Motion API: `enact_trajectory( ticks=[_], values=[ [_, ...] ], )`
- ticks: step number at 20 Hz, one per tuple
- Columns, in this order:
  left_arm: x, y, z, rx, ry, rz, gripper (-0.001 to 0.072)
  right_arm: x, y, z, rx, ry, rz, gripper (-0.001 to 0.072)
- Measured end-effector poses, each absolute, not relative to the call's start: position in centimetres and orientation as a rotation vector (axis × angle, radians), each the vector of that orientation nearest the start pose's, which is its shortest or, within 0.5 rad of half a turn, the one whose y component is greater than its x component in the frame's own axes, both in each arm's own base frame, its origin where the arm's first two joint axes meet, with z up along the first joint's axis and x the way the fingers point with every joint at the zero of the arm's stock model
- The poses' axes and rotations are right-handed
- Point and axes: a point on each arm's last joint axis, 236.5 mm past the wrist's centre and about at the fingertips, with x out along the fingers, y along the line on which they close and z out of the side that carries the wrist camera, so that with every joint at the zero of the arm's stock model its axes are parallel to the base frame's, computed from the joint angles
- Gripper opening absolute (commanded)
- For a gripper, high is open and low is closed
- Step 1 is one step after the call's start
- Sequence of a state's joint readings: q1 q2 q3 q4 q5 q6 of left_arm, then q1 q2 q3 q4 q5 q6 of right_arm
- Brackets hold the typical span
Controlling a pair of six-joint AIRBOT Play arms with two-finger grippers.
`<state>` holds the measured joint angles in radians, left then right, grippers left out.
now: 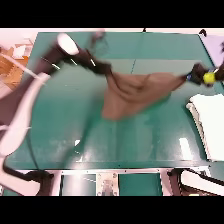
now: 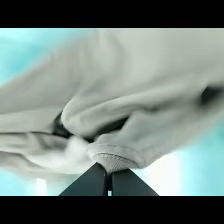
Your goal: Fold the shirts.
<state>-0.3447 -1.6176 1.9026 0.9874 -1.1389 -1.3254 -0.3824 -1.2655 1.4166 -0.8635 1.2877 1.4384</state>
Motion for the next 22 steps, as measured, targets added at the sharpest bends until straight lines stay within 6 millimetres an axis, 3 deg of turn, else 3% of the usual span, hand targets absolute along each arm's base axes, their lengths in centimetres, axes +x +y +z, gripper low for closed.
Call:
enact_trajectory(
  ticks=[2,4,5,7,10,12,14,17,19,22],
  values=[
    [45.1,-25.6,29.9,-0.060,0.560,-0.761,0.0022,43.2,0.3,23.9,0.581,0.745,0.317,0.0016],
    [41.4,-21.9,39.7,-0.029,0.328,-0.688,0.0022,42.1,1.7,32.4,0.500,0.566,0.387,0.0016],
    [39.2,-20.4,43.1,-0.011,0.243,-0.657,0.0022,40.8,2.6,36.1,0.454,0.487,0.416,0.0016],
    [34.3,-17.6,49.0,0.009,0.089,-0.608,0.0023,37.9,4.1,41.4,0.380,0.368,0.451,0.0016],
    [29.0,-14.9,53.5,0.028,-0.048,-0.555,0.0023,33.3,6.4,46.2,0.294,0.255,0.485,0.0016],
    [27.9,-13.9,54.5,0.039,-0.081,-0.527,0.0023,31.1,7.4,47.4,0.259,0.226,0.498,0.0016],
    [28.5,-13.5,54.1,0.051,-0.078,-0.503,0.0023,29.9,8.0,47.3,0.246,0.236,0.511,0.0017],
    [32.8,-13.4,51.0,0.097,-0.013,-0.453,0.0023,30.6,7.9,44.5,0.286,0.317,0.515,0.0017],
    [37.7,-14.3,46.9,0.127,0.083,-0.441,0.0023,32.3,7.2,40.5,0.360,0.418,0.509,0.0017],
    [47.0,-16.8,36.0,0.152,0.316,-0.455,0.0023,36.6,5.3,31.4,0.519,0.574,0.443,0.0017]
  ],
)
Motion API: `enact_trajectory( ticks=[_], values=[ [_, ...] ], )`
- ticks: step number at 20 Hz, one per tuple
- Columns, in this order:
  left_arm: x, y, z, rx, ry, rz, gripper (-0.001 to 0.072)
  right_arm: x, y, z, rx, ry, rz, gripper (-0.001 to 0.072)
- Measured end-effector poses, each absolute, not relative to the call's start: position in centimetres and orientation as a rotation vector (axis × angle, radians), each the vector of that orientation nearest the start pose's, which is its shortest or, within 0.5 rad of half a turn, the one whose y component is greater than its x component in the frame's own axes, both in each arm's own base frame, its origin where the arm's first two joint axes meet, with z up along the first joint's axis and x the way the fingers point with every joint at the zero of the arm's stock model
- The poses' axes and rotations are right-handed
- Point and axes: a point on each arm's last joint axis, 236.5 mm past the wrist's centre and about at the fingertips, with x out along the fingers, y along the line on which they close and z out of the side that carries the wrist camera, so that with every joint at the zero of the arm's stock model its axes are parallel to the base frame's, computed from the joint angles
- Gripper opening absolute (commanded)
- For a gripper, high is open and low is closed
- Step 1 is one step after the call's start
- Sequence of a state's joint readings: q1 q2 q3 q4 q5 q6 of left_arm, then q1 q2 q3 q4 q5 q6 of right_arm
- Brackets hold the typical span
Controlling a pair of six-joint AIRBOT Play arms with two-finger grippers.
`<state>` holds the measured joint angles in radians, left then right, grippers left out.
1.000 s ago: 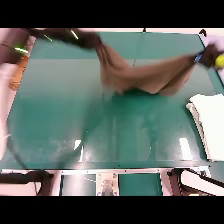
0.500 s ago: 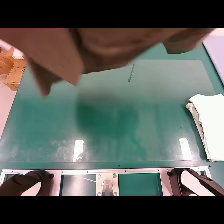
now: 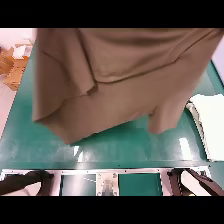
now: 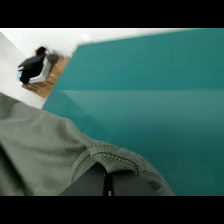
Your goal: Fold the shirts.
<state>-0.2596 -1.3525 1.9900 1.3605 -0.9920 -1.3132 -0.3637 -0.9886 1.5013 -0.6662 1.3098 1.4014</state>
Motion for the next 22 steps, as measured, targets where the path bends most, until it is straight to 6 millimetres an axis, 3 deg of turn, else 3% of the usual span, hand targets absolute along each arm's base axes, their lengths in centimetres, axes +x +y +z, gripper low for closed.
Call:
enact_trajectory(
  ticks=[2,4,5,7,9,10,11,12,14,15,17,20,22],
  values=[
    [52.4,-18.9,26.7,0.140,0.485,-0.488,0.0023,39.7,3.6,23.2,0.627,0.680,0.357,0.0017],
    [55.9,-21.0,17.0,0.103,0.647,-0.533,0.0023,42.3,1.9,14.6,0.706,0.774,0.259,0.0017],
    [56.9,-22.0,13.2,0.074,0.703,-0.552,0.0023,43.4,1.0,10.4,0.737,0.817,0.207,0.0017],
    [58.2,-23.5,7.1,0.005,0.786,-0.580,0.0024,45.1,-0.5,3.6,0.775,0.894,0.126,0.0017],
    [58.9,-24.6,3.6,-0.063,0.825,-0.594,0.0042,46.3,-1.4,-1.0,0.796,0.951,0.080,0.0019],
    [59.1,-24.9,3.0,-0.087,0.832,-0.598,0.0399,47.0,-1.8,-2.4,0.799,0.963,0.064,0.0049],
    [59.4,-24.9,2.7,-0.117,0.838,-0.596,0.0638,47.6,-2.2,-3.2,0.799,0.967,0.056,0.0235],
    [59.6,-24.5,2.9,-0.150,0.851,-0.587,0.0636,48.2,-2.5,-3.5,0.794,0.968,0.054,0.0349],
    [59.7,-22.3,4.4,-0.241,0.889,-0.554,0.0634,49.2,-3.8,-2.8,0.779,0.955,0.057,0.0360],
    [59.4,-20.5,5.3,-0.283,0.921,-0.530,0.0584,49.4,-4.7,-2.3,0.765,0.959,0.063,0.0360],
    [58.0,-15.8,7.4,-0.359,0.979,-0.467,0.0560,49.0,-6.7,-1.1,0.748,0.974,0.068,0.0360],
    [53.3,-8.8,8.8,-0.437,1.110,-0.361,0.0542,47.1,-9.3,-0.5,0.759,1.016,0.064,0.0360],
    [48.6,-6.0,8.6,-0.472,1.212,-0.299,0.0543,45.7,-10.5,-1.0,0.773,1.041,0.056,0.0360]
  ],
)
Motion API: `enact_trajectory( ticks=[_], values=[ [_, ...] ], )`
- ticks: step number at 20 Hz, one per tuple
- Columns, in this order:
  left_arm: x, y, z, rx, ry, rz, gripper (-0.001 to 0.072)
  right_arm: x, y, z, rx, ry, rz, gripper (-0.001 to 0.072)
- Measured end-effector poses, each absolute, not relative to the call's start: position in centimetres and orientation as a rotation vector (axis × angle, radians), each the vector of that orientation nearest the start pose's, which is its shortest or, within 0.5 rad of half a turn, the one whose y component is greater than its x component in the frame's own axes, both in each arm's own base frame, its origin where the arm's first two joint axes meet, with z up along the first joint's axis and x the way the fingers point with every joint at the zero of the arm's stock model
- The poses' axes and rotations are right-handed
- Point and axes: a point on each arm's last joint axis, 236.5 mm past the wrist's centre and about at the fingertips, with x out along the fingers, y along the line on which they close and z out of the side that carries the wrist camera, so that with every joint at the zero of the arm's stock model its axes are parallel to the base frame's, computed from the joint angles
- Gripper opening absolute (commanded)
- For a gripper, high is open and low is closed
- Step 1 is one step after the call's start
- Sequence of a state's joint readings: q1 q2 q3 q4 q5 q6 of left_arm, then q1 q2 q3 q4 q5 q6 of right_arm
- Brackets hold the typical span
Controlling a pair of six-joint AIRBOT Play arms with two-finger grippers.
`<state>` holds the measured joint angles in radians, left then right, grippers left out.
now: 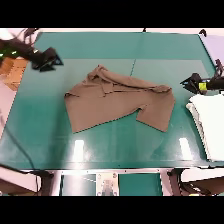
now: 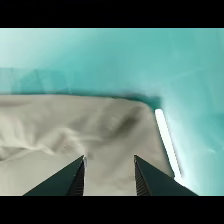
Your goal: Fold the shirts.
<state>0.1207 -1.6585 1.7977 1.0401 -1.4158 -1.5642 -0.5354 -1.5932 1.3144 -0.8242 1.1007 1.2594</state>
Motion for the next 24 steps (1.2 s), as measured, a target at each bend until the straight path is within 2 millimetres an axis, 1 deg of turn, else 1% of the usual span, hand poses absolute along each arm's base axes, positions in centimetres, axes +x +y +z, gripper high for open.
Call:
enact_trajectory(
  ticks=[2,3,5,6,7,8,10,11,12,13,14,16,17,18,20,24],
  values=[
    [43.4,-4.5,7.0,-0.511,1.297,-0.225,0.0544,44.4,-10.7,-2.0,0.786,1.077,0.060,0.0360],
    [41.1,-4.4,5.8,-0.538,1.328,-0.192,0.0544,44.1,-10.7,-2.4,0.792,1.086,0.060,0.0360],
    [36.2,-4.5,2.3,-0.609,1.387,-0.120,0.0543,43.5,-10.7,-3.1,0.799,1.099,0.058,0.0360],
    [34.0,-4.9,0.4,-0.656,1.409,-0.095,0.0543,43.3,-10.6,-3.3,0.806,1.100,0.060,0.0360],
    [31.8,-5.8,-1.7,-0.714,1.435,-0.079,0.0543,43.2,-10.7,-3.4,0.806,1.101,0.059,0.0359],
    [30.0,-6.8,-3.3,-0.780,1.447,-0.072,0.0543,43.3,-10.7,-3.5,0.807,1.098,0.056,0.0359],
    [27.2,-8.8,-6.6,-0.894,1.456,-0.060,0.0541,43.4,-10.7,-3.5,0.818,1.089,0.056,0.0359],
    [26.4,-10.1,-7.7,-0.949,1.446,-0.068,0.0541,43.4,-10.7,-3.5,0.820,1.086,0.056,0.0359],
    [25.8,-11.2,-8.6,-0.979,1.434,-0.071,0.0460,43.5,-10.7,-3.4,0.824,1.080,0.056,0.0359],
    [25.7,-12.0,-9.2,-0.998,1.409,-0.068,0.0368,43.6,-10.8,-3.4,0.825,1.075,0.053,0.0359],
    [25.9,-12.7,-9.6,-1.017,1.377,-0.063,0.0355,43.7,-10.9,-3.4,0.826,1.071,0.050,0.0360],
    [26.3,-13.8,-10.0,-1.057,1.339,-0.055,0.0352,43.8,-11.0,-3.4,0.827,1.063,0.045,0.0360],
    [26.5,-14.0,-10.3,-1.069,1.329,-0.047,0.0201,43.9,-11.0,-3.3,0.827,1.061,0.045,0.0359],
    [26.8,-13.9,-10.6,-1.070,1.311,-0.031,0.0026,43.9,-11.1,-3.3,0.827,1.060,0.044,0.0359],
    [27.4,-13.6,-10.9,-1.044,1.282,-0.026,0.0024,44.0,-11.1,-3.3,0.827,1.057,0.042,0.0360],
    [28.8,-13.3,-10.2,-0.967,1.254,-0.055,0.0024,43.8,-11.2,-3.7,0.822,1.065,0.038,0.0359]
  ],
)
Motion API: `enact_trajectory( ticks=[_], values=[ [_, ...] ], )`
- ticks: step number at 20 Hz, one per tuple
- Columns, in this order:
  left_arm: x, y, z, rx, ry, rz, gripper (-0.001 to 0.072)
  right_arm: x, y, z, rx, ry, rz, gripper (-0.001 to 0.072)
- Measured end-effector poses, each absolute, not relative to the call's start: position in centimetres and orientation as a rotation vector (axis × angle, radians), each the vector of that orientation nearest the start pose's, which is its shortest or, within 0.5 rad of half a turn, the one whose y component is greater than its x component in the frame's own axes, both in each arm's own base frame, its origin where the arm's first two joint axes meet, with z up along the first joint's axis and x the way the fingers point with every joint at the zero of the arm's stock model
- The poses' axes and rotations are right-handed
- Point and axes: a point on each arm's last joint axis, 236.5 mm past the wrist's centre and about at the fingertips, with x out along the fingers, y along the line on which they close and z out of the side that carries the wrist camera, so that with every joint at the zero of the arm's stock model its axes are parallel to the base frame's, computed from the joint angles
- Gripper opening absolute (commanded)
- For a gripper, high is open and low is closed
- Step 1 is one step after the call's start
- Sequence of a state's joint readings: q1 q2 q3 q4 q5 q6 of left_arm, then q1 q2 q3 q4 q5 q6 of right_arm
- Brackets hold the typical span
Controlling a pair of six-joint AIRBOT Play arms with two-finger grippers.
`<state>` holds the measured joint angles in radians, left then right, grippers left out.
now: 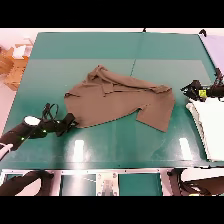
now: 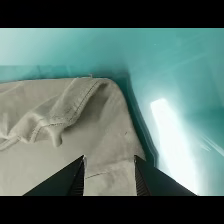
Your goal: Fold the shirts.
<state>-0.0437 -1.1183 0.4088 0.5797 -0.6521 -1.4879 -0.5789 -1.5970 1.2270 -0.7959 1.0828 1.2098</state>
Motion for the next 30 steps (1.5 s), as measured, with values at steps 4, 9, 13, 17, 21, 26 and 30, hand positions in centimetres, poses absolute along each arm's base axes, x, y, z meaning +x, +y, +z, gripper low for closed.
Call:
enact_trajectory(
  ticks=[4,9,13,17,21,26,30],
  values=[
    [29.6,-11.2,-9.8,-0.913,1.257,-0.016,0.0024,43.3,-10.9,-5.9,0.849,1.121,0.040,0.0358],
    [33.5,-3.9,-7.9,-0.903,1.137,0.080,0.0025,40.6,-8.2,-9.2,0.922,1.243,0.106,0.0358],
    [35.7,-1.7,-8.0,-0.880,1.135,0.072,0.0025,37.2,-3.2,-10.9,1.035,1.341,0.192,0.0355],
    [37.4,-0.9,-7.5,-0.858,1.124,0.050,0.0024,33.7,0.3,-11.7,1.086,1.409,0.228,0.0351],
    [37.9,-0.8,-7.2,-0.842,1.127,0.029,0.0025,31.9,1.1,-11.6,1.064,1.427,0.222,0.0351],
    [37.6,-1.1,-7.2,-0.826,1.146,0.006,0.0025,31.4,0.9,-11.5,1.043,1.414,0.191,0.0038],
    [37.7,-1.8,-6.4,-0.822,1.161,-0.041,0.0024,32.7,2.0,-10.5,1.026,1.368,0.227,0.0018]
  ],
)
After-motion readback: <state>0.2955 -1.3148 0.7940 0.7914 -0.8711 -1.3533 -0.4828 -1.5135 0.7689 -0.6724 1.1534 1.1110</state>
